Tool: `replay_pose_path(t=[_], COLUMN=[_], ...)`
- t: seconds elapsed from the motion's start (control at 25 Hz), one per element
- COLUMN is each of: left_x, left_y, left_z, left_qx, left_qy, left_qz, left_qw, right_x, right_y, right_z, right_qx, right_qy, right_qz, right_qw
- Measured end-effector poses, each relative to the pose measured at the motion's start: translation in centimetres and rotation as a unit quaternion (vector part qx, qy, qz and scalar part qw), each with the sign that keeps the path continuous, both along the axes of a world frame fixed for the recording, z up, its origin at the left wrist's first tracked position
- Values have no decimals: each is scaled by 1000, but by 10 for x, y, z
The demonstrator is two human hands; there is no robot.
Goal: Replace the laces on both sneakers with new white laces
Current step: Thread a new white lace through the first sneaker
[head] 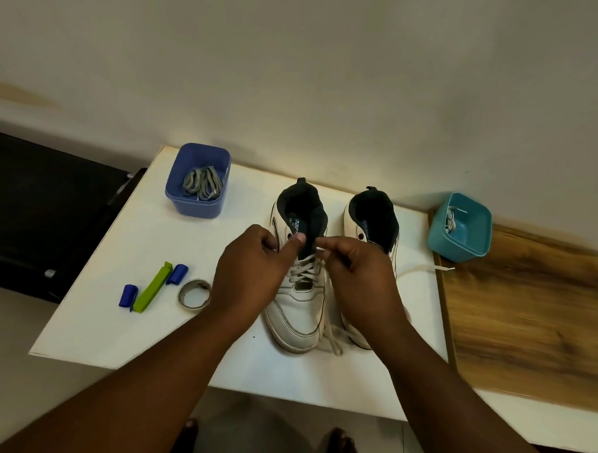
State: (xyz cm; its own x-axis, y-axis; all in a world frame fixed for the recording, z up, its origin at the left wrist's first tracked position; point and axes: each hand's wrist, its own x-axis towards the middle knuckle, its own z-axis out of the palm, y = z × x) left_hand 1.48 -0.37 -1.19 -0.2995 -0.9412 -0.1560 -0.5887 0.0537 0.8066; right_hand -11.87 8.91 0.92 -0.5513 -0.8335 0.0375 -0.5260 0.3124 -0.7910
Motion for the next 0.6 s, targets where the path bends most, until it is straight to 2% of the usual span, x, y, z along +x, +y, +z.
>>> replay_pose_path(t=[0.12, 0.28, 0.36, 0.6], left_x=[-1, 1, 2, 6], left_y=[2, -2, -4, -12], left_z=[-6, -5, -6, -9], left_qx=[-24, -42, -44, 55], left_qy=[-14, 10, 22, 105], left_qz=[-20, -44, -58, -75], left_qw=[999, 998, 997, 990], right_x=[-1, 5, 9, 18], right_y=[1, -1, -3, -8], right_z=[-8, -12, -14, -17], right_qx=[0, 3, 7, 55], right_qy=[34, 138, 155, 212], right_qz=[-6, 13, 13, 21], right_qw=[999, 990, 988, 975])
